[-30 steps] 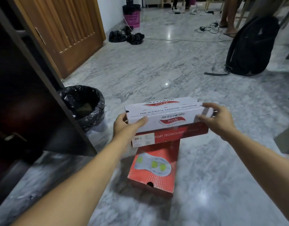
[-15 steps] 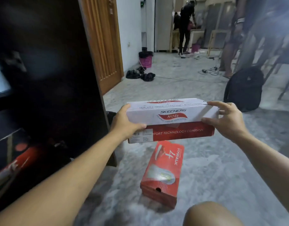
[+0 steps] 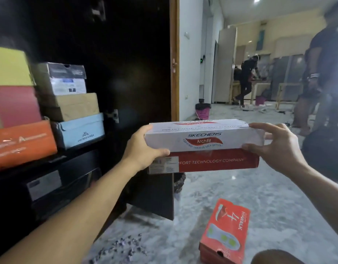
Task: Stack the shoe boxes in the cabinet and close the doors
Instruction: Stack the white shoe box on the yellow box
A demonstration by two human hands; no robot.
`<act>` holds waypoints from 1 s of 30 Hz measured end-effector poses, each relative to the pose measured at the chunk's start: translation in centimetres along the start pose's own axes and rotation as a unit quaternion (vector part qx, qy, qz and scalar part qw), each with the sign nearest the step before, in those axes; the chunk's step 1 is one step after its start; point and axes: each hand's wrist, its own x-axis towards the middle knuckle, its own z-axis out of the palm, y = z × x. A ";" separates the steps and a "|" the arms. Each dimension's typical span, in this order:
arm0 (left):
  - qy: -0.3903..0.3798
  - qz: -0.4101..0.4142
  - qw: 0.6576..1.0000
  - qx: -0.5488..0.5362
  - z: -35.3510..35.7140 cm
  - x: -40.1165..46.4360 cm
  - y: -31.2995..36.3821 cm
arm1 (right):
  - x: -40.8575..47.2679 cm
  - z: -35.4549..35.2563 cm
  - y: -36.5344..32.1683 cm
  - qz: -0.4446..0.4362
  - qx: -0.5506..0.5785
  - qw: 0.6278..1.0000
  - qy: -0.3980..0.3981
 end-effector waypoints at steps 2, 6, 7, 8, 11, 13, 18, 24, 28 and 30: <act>0.030 -0.003 0.999 0.020 -3.2 0.2 0.7 | 0.8 1.0 -2.7 -0.017 0.012 1.000 0.000; 0.088 -0.006 0.995 0.046 -9.7 1.0 1.5 | 2.6 3.7 -7.9 -0.055 0.044 0.997 -0.009; 0.102 -0.011 0.994 0.047 -11.4 1.3 1.7 | 3.1 4.5 -9.1 -0.065 0.053 0.996 -0.012; 0.114 -0.018 0.992 0.047 -13.0 1.5 1.8 | 3.6 5.3 -10.3 -0.075 0.066 0.995 -0.016; 0.155 -0.033 0.986 0.053 -17.4 2.1 2.2 | 4.8 8.1 -13.7 -0.094 0.118 0.988 -0.026; 0.186 -0.034 0.980 0.059 -19.9 2.4 2.6 | 5.5 9.6 -16.2 -0.110 0.136 0.984 -0.021; 0.255 -0.038 0.964 0.063 -25.3 4.1 4.4 | 7.7 12.2 -21.8 -0.146 0.156 0.977 -0.010; 0.327 -0.007 0.938 0.114 -29.8 6.9 7.5 | 11.6 14.8 -27.9 -0.159 0.213 0.964 -0.008; 0.392 -0.010 0.908 0.146 -32.7 9.2 8.1 | 14.2 17.0 -32.1 -0.160 0.252 0.954 -0.010; 0.429 -0.016 0.891 0.148 -34.2 10.0 8.1 | 15.3 18.4 -34.2 -0.165 0.260 0.951 -0.020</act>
